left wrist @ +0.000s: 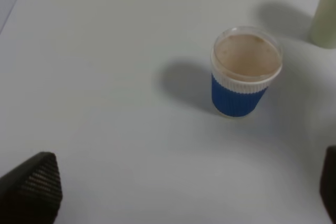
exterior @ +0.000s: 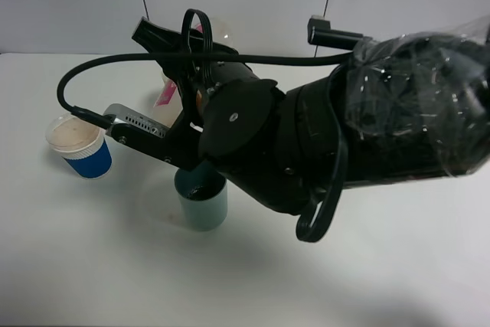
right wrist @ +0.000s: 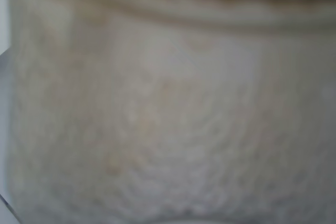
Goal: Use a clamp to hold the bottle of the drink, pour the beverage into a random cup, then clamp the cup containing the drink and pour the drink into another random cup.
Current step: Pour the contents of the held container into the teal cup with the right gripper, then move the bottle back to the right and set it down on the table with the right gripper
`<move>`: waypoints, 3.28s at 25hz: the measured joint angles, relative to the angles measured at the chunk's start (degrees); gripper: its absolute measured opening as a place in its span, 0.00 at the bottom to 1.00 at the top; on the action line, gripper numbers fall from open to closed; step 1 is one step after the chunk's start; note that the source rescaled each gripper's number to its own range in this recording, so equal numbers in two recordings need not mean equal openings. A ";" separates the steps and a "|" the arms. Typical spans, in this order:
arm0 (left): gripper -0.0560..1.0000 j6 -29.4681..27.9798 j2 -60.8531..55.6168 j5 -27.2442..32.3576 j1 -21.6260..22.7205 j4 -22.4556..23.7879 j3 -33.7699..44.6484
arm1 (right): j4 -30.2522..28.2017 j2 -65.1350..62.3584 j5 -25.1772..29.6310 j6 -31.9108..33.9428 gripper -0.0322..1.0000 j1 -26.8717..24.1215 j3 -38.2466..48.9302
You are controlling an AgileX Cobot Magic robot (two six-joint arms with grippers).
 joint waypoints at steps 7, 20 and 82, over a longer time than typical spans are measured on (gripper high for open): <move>1.00 0.00 0.00 0.00 0.00 0.00 0.00 | 0.00 0.00 0.12 0.43 0.03 0.00 0.00; 1.00 0.00 0.00 0.00 0.00 0.00 0.00 | 11.09 0.00 3.32 7.79 0.03 0.10 -0.05; 1.00 0.00 0.00 0.00 0.00 0.00 0.00 | 53.24 -4.43 -56.25 41.65 0.03 -50.01 6.52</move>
